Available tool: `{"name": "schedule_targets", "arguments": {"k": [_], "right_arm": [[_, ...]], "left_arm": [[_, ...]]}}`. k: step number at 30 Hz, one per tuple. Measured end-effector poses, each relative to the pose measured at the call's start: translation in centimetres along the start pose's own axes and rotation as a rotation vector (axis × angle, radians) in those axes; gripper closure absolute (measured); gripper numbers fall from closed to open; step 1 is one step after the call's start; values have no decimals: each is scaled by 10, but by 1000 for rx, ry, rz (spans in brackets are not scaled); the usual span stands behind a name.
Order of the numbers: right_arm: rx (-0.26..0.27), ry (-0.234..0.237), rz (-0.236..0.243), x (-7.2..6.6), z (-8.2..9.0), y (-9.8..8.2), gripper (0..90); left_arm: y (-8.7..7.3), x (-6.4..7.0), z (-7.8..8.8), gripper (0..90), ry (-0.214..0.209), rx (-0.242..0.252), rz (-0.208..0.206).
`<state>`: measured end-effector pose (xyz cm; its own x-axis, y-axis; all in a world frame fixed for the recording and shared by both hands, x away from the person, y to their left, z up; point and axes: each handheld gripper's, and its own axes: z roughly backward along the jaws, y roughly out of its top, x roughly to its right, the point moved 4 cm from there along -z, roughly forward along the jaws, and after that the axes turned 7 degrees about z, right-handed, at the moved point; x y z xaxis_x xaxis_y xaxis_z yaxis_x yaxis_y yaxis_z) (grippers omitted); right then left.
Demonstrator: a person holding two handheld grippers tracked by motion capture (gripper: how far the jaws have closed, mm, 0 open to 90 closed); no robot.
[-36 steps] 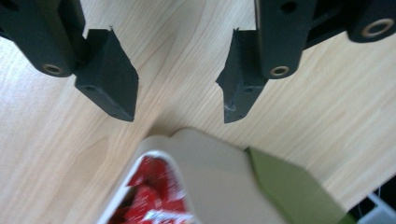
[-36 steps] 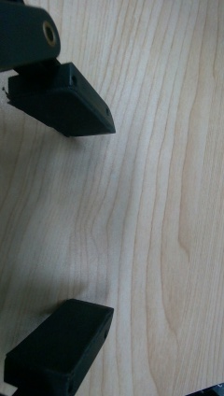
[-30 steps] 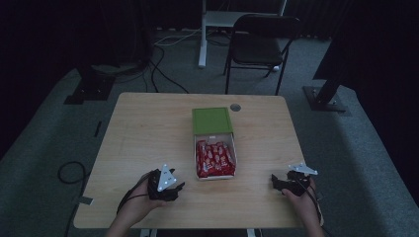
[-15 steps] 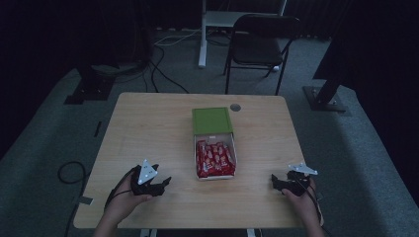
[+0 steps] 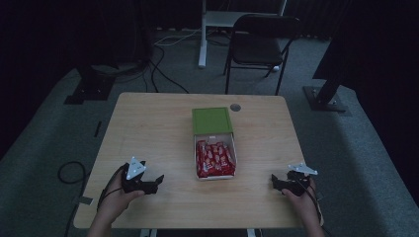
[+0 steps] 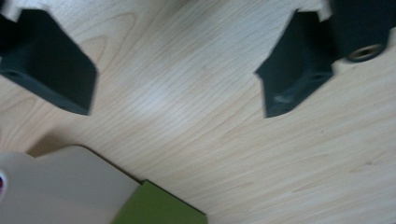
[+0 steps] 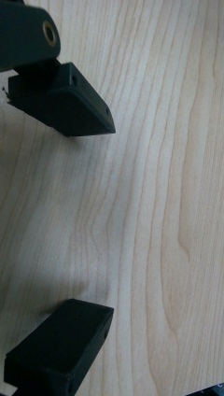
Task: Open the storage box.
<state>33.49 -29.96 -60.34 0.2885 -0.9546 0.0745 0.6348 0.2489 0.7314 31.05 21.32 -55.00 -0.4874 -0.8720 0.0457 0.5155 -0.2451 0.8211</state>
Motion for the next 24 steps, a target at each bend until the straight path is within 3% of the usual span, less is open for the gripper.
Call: {"name": "schedule_targets", "arguments": {"k": [5, 7, 12, 16, 24], "right_arm": [[0, 0, 0, 0, 0, 0, 106], [0, 0, 0, 0, 0, 0, 106], [0, 0, 0, 0, 0, 0, 105], [0, 0, 0, 0, 0, 0, 105], [0, 1, 0, 0, 0, 0, 105]], "left_arm": [[-3, -12, -1, 75, 78, 4, 15], [-4, -17, -1, 18, 95, 10, 39], [-8, -30, -2, 18, 161, 13, 80], [-13, -41, -1, 18, 219, -4, 95], [-25, -59, -3, 19, 310, -36, 170]]}}
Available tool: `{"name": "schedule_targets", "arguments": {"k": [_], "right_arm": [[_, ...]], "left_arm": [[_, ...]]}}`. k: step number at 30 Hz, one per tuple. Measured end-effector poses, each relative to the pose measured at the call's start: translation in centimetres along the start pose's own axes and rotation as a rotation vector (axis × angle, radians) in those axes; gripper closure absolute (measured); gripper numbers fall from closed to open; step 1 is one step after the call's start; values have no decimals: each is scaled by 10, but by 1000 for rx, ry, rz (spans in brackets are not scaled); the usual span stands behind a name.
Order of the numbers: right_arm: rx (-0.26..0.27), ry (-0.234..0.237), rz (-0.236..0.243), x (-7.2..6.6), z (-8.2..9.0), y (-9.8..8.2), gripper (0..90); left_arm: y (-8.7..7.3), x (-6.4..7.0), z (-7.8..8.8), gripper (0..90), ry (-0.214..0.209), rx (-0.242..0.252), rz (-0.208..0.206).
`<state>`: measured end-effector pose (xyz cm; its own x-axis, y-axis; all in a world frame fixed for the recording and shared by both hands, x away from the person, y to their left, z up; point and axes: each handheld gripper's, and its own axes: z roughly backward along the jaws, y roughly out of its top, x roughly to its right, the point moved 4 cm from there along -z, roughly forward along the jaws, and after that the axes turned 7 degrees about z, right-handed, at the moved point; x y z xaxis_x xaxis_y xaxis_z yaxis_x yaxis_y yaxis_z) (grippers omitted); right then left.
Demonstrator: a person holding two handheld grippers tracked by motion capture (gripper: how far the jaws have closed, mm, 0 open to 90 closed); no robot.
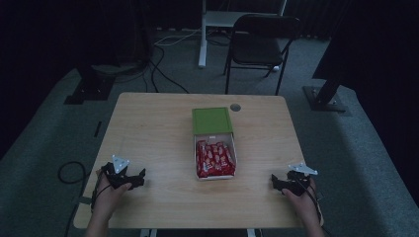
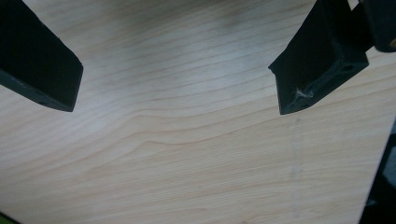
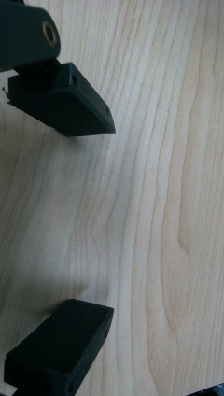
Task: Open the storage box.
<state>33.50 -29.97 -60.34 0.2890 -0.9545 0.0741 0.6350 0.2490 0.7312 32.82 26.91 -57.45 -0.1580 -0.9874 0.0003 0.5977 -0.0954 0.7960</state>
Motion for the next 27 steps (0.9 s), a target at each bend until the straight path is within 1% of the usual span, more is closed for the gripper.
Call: {"name": "schedule_targets", "arguments": {"k": [4, 5, 7, 9, 13, 14, 15, 16, 18, 19, 21, 22, 23, 24, 26, 27], "right_arm": [[0, 0, 0, 0, 0, 0, 105], [0, 0, 0, 0, 0, 0, 105], [0, 0, 0, 0, 0, 0, 105], [0, 0, 0, 0, 0, 0, 105], [0, 0, 0, 0, 0, 0, 105], [-1, 0, 0, 0, 0, 0, 105], [-1, 0, 0, 0, 0, 0, 105], [-1, 0, 0, 0, 0, 0, 105], [-1, 0, 0, 0, 0, 0, 105], [-1, 0, 0, 0, 0, 0, 105], [-1, 0, 0, 0, 0, 0, 105], [-1, 0, 0, 0, 0, 0, 105], [-1, 0, 0, 0, 0, 0, 105], [-1, 0, 0, 0, 0, 0, 105], [0, 0, 0, 0, 0, 0, 105], [0, 0, 0, 0, 0, 0, 105]], "left_arm": [[-4, -3, -4, 19, 22, -12, 7], [-5, -4, -5, 19, 26, -19, 4], [-6, -4, -6, 19, 30, -20, 11], [-9, -6, -9, 19, 49, -30, 12], [-12, -7, -12, 19, 59, -53, 12], [-11, -7, -12, 19, 69, -47, 12], [-11, -7, -12, 19, 69, -47, 12], [-11, -7, -13, 19, 86, -55, 10], [-12, -7, -15, 19, 94, -84, -11], [-12, -6, -15, 19, 97, -88, -13], [-12, -7, -16, 23, 98, -92, 2], [-13, -7, -16, 23, 96, -98, 19], [-13, -8, -16, 24, 94, -110, 47], [-14, -8, -16, 24, 83, -122, 91], [-14, -11, -17, 24, 70, -137, 148], [-14, -11, -17, 24, 70, -137, 148]]}}
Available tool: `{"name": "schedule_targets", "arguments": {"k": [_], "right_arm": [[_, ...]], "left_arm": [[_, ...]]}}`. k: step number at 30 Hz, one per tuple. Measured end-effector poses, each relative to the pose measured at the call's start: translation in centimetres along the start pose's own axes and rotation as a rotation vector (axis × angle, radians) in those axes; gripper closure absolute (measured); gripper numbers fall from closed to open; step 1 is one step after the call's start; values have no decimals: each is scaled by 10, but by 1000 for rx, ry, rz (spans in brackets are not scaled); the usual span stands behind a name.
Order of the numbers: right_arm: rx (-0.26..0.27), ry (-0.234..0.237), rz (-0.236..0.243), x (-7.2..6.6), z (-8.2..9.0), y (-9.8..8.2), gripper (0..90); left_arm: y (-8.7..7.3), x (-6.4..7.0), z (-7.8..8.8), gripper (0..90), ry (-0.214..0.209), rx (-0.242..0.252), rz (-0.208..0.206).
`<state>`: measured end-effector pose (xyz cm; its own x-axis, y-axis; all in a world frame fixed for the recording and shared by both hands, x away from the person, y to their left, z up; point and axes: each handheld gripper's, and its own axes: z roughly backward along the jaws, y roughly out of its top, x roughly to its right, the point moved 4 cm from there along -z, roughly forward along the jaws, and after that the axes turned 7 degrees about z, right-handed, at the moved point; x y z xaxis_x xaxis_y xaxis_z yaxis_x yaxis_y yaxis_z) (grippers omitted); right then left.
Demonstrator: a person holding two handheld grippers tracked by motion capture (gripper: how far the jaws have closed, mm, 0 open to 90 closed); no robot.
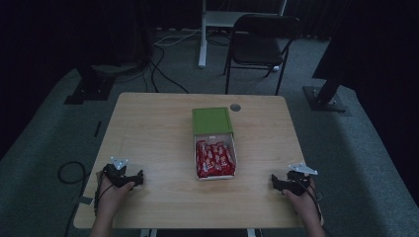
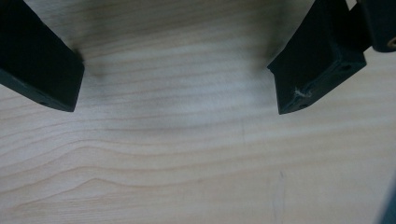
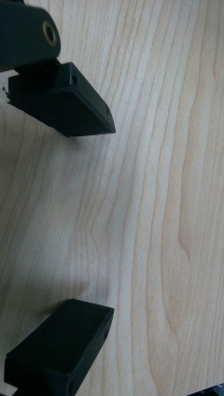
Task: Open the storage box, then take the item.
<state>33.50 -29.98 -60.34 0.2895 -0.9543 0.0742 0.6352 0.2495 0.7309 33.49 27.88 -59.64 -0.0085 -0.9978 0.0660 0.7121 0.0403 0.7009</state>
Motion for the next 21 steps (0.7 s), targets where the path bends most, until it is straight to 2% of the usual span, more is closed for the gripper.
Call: {"name": "schedule_targets", "arguments": {"k": [6, 8, 11, 15, 21], "right_arm": [[-1, -11, -11, -1, 0, 0, 106], [-3, -12, -20, -2, 0, 1, 135], [-13, 13, -38, -5, 2, 4, 136], [-16, 16, -37, -9, 3, 8, 136], [10, 26, -51, -15, 11, 19, 136]], "left_arm": [[0, 0, 0, 23, 0, -2, -2], [0, 0, 0, 23, -1, -2, -2], [0, 0, 0, 23, 0, -2, -2], [0, 0, 0, 23, 0, -2, -2], [0, 0, 0, 22, -1, -2, -2]]}}
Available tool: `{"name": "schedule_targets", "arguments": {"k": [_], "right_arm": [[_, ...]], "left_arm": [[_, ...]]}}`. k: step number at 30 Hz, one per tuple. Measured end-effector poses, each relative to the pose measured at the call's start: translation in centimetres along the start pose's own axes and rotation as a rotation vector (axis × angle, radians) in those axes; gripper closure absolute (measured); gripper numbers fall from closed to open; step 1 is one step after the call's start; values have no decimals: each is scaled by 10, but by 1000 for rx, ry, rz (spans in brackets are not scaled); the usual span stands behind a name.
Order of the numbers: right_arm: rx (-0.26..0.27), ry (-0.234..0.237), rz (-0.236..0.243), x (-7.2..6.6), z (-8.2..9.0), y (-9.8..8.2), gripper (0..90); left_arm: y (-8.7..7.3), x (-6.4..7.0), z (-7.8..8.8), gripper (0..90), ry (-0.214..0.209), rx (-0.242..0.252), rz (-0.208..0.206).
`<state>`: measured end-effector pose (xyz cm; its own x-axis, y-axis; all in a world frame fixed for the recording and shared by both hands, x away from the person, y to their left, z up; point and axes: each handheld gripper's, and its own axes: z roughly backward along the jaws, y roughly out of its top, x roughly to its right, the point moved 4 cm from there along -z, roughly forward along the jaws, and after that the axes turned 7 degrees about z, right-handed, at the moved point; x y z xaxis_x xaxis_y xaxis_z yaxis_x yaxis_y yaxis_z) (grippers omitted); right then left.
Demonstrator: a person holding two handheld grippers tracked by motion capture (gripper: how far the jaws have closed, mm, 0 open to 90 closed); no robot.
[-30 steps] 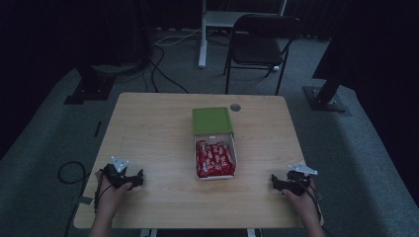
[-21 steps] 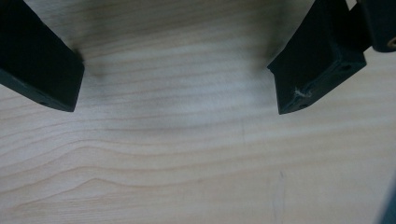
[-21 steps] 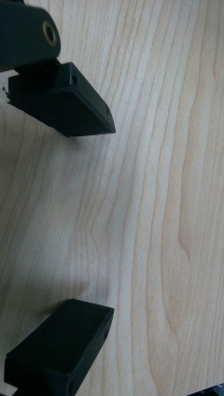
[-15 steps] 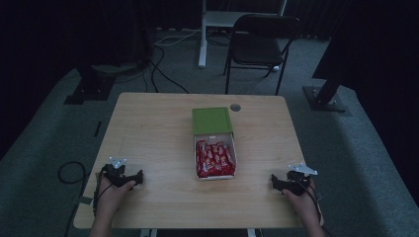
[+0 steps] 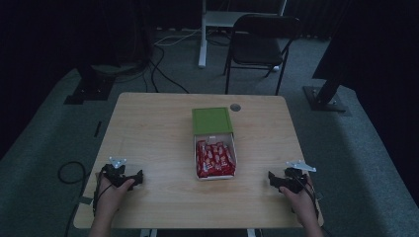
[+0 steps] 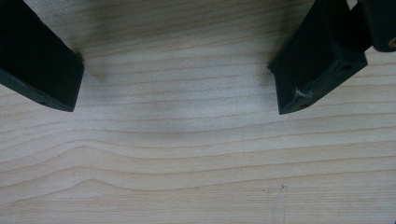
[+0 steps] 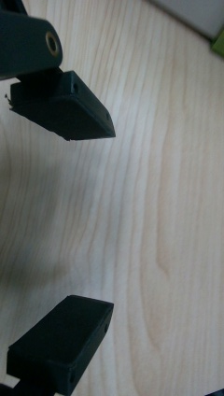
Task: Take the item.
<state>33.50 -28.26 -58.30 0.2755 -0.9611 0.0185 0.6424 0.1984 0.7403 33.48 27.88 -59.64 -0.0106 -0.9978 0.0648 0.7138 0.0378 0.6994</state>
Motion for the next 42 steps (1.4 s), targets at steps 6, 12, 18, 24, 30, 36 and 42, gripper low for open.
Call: {"name": "schedule_targets", "arguments": {"k": [6, 12, 18, 24, 30, 36, 42], "right_arm": [[20, 2, 20, -10, 10, 14, 136], [40, 9, 19, -20, 17, 25, 136], [73, 22, 11, -27, 25, 38, 137], [100, 37, 27, -38, 32, 51, 138], [134, 66, 43, -50, 40, 66, 138], [151, 89, 52, -63, 43, 78, 139], [162, 117, 69, -76, 44, 88, 145]], "left_arm": [[0, 0, 0, 22, 0, 0, 0], [0, 0, 0, 23, 0, -2, -2], [0, 0, 0, 23, 0, -1, 0], [0, 0, 0, 22, 0, 1, 2], [0, 0, 0, 22, 0, 2, 3], [0, 0, 0, 22, 0, 2, 3], [0, 0, 0, 22, 0, 2, 3]]}}
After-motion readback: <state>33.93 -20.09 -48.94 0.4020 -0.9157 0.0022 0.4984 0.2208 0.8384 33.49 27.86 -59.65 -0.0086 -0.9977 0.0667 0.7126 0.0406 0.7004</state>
